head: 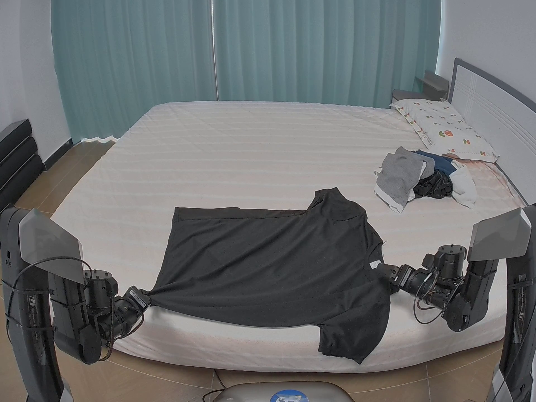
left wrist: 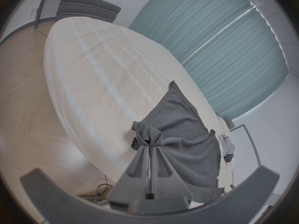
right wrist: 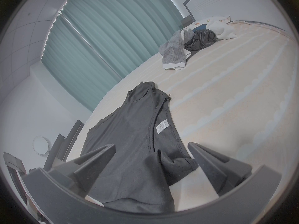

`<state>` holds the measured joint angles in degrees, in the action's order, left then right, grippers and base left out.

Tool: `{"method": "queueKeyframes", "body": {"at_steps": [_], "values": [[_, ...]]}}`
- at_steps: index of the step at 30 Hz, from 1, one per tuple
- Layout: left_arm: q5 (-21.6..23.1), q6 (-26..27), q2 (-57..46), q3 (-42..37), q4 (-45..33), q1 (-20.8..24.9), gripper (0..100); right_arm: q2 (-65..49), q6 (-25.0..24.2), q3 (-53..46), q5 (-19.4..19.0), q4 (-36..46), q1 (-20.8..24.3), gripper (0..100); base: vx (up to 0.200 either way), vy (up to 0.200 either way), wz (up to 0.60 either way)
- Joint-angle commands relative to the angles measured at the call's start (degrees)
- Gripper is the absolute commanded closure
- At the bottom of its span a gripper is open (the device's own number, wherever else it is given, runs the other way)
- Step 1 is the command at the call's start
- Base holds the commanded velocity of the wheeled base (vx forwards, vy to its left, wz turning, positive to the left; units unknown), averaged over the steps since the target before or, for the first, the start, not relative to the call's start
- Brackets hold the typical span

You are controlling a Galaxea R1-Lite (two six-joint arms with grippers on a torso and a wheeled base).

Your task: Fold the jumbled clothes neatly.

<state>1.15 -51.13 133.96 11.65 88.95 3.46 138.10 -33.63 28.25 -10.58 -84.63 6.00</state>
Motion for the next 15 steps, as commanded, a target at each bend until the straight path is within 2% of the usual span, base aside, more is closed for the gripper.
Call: {"method": "queueKeyframes", "body": {"at_steps": [1, 2, 5, 15], "values": [[0.0, 0.0, 0.6, 0.3, 0.5, 0.0, 100, -3.4, 0.3, -4.5, -2.1, -1.2, -1.2, 0, 0.000, 0.000, 0.00], [0.0, 0.0, 0.8, 0.3, 0.5, 0.0, 100, -4.9, 0.5, -7.7, -4.5, -1.3, -1.3, 0, 0.000, 0.000, 0.00], [0.0, 0.0, 0.9, 0.2, 0.5, 0.0, 100, -4.9, 2.3, -11.4, -7.1, -1.6, -0.8, 0, 0.000, 0.000, 0.00], [0.0, 0.0, 0.9, 0.2, 0.5, -0.1, 100, 2.2, 6.5, -15.1, -7.6, -4.9, 2.8, 0, 0.000, 0.000, 0.00]]}}
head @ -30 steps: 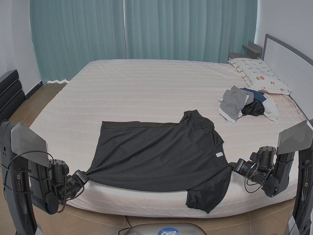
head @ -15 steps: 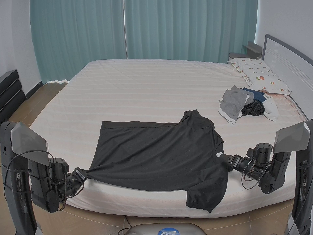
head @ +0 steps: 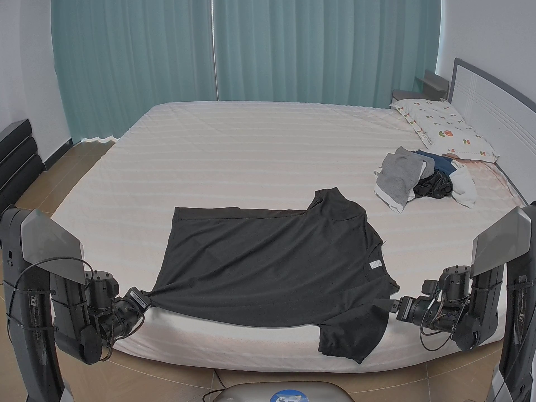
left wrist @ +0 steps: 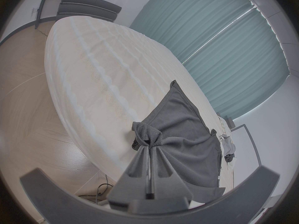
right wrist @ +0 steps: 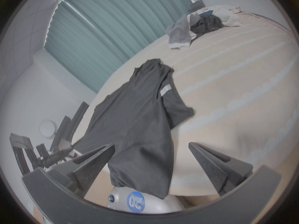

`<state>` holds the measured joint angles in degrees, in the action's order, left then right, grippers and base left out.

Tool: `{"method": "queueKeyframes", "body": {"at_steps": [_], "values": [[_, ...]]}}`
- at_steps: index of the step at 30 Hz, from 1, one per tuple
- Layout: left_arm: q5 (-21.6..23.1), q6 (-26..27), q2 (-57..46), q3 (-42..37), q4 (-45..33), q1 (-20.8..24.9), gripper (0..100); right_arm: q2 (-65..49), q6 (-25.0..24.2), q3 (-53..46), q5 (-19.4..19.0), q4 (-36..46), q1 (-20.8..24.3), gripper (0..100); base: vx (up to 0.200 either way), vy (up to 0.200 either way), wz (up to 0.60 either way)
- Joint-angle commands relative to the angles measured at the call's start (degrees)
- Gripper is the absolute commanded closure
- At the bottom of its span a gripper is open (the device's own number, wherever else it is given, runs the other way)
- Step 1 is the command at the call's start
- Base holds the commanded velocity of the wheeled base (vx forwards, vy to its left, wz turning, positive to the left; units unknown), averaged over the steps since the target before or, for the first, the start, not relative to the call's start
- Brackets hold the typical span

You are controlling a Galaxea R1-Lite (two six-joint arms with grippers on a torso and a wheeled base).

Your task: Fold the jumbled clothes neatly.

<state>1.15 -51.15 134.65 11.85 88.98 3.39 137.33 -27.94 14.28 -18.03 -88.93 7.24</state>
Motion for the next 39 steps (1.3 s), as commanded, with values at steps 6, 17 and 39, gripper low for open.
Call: {"method": "queueKeyframes", "body": {"at_steps": [6, 17, 39], "values": [[0.0, 0.2, 0.3, 0.1, 0.5, 0.0, 100, 4.1, 1.7, 0.8, 0.1, -0.6, 3.6, 0, 0.000, 0.000, 0.00], [0.0, 0.3, 0.3, 0.0, 0.5, 0.0, 100, 4.2, 3.2, -0.1, 0.5, -0.6, 3.0, 100, 0.000, 0.000, 0.00], [-1.0, 9.4, -0.6, -5.3, 0.7, 0.0, 100, -2.1, 11.2, -14.3, -5.3, -0.5, -5.1, 100, 0.000, 0.000, 0.00]]}}
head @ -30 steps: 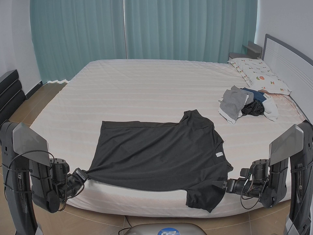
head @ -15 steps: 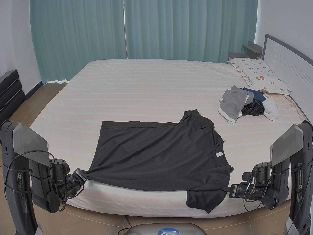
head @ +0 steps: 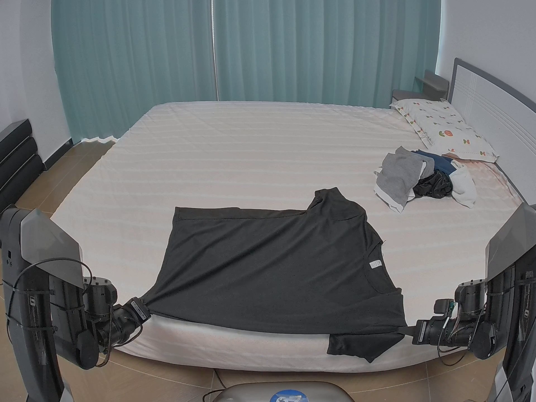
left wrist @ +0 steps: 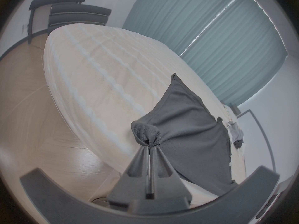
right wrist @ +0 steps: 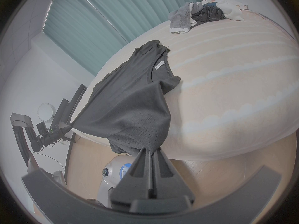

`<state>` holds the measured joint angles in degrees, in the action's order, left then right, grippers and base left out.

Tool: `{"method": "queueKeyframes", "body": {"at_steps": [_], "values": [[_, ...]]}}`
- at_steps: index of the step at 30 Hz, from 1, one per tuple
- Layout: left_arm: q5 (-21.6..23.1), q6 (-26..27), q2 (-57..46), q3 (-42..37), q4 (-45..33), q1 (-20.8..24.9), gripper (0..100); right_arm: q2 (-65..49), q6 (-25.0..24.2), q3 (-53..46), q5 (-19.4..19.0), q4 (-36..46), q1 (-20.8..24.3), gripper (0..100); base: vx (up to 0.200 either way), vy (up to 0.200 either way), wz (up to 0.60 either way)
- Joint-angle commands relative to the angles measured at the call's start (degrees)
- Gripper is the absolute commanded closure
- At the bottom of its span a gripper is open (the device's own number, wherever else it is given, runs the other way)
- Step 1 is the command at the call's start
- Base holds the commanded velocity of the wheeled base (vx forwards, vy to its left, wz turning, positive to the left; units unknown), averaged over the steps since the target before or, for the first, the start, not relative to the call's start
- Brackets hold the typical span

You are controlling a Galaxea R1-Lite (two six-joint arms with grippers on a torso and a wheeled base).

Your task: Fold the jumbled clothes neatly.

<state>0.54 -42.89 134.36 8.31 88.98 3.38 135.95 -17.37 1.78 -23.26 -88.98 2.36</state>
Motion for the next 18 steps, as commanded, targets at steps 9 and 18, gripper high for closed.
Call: {"method": "queueKeyframes", "body": {"at_steps": [9, 18], "values": [[-1.2, 5.2, -0.2, -4.3, 0.6, 0.1, 100, -3.4, 1.9, -1.8, 0.2, 6.4, 1.2, 100, 0.000, 0.000, 0.00], [-3.4, 10.0, 2.4, -5.4, 0.6, 0.0, 100, -9.5, 2.8, -1.8, 0.4, 17.9, 0.6, 100, 0.000, 0.000, 0.00]]}}
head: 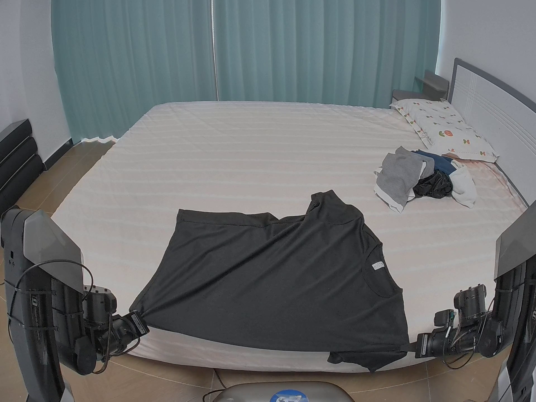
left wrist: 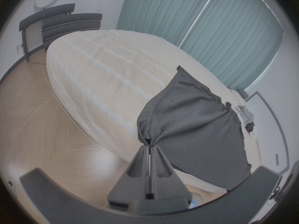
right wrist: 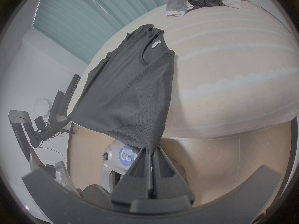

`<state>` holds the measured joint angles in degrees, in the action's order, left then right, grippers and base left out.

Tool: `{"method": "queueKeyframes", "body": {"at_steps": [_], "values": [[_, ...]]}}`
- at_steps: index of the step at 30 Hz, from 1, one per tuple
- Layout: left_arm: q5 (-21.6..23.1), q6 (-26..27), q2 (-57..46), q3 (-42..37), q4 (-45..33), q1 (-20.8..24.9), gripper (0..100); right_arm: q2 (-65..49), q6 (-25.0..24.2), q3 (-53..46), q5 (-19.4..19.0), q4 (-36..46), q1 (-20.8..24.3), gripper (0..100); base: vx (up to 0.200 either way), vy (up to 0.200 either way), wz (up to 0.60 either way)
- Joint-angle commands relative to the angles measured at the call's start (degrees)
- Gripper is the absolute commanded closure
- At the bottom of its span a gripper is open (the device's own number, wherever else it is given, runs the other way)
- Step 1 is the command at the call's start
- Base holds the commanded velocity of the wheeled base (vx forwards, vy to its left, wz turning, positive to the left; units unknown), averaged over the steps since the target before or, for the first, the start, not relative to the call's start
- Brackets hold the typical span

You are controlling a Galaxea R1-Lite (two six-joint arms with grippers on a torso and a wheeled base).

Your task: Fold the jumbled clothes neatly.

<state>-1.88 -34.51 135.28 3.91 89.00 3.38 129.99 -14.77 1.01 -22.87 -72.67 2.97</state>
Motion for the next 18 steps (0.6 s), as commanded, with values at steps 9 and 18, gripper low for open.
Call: {"method": "queueKeyframes", "body": {"at_steps": [9, 18], "values": [[-4.6, 4.8, 1.9, -3.6, 0.6, 0.5, 100, -2.9, 0.4, -1.0, 1.0, 1.6, -0.1, 100, 0.000, 0.000, 0.00], [-4.6, 4.8, 2.4, -3.7, -0.1, 1.3, 100, -4.2, 1.6, -1.0, 1.2, 5.5, -0.2, 100, 0.000, 0.000, 0.00]]}}
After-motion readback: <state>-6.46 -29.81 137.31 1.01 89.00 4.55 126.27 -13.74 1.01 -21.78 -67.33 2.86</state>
